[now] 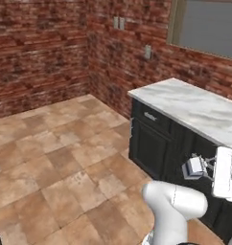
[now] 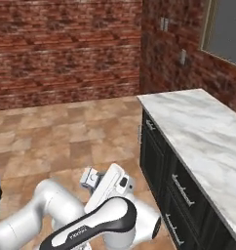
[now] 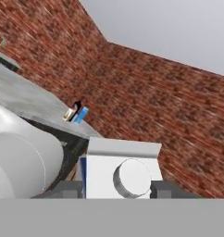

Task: Move the drinks to the dining counter.

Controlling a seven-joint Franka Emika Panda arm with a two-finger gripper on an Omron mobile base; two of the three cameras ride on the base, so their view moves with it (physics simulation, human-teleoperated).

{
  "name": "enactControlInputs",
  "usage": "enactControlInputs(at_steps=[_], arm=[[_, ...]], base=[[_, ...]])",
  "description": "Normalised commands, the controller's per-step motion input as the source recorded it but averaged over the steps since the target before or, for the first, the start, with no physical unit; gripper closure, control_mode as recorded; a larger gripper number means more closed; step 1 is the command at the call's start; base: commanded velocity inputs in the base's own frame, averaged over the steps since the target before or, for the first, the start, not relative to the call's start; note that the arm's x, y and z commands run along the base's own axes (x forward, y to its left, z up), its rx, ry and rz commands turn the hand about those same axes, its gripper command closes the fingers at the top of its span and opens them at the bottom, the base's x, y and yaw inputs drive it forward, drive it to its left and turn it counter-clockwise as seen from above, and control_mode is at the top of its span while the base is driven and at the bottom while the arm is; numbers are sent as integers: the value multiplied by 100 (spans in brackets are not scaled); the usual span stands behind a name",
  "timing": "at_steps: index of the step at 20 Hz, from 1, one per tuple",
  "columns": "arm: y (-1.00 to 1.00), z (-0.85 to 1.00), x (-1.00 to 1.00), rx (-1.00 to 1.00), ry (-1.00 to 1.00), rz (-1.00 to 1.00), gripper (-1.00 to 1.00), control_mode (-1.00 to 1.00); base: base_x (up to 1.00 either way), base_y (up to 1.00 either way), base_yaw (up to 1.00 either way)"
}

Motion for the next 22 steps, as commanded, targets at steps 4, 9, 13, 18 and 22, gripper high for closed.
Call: enactControlInputs(at_steps=[4, 9, 13, 18, 22], arm=[[0, 0, 0, 0, 0, 0, 100, 100], [0, 0, 0, 0, 0, 0, 100, 100], [0, 0, 0, 0, 0, 0, 100, 100], [0, 0, 0, 0, 0, 0, 100, 100], [0, 0, 0, 0, 0, 0, 100, 100]], base=[[13, 30, 64], [33, 23, 60], [55, 8, 51], [73, 0, 44], [89, 0, 38]])
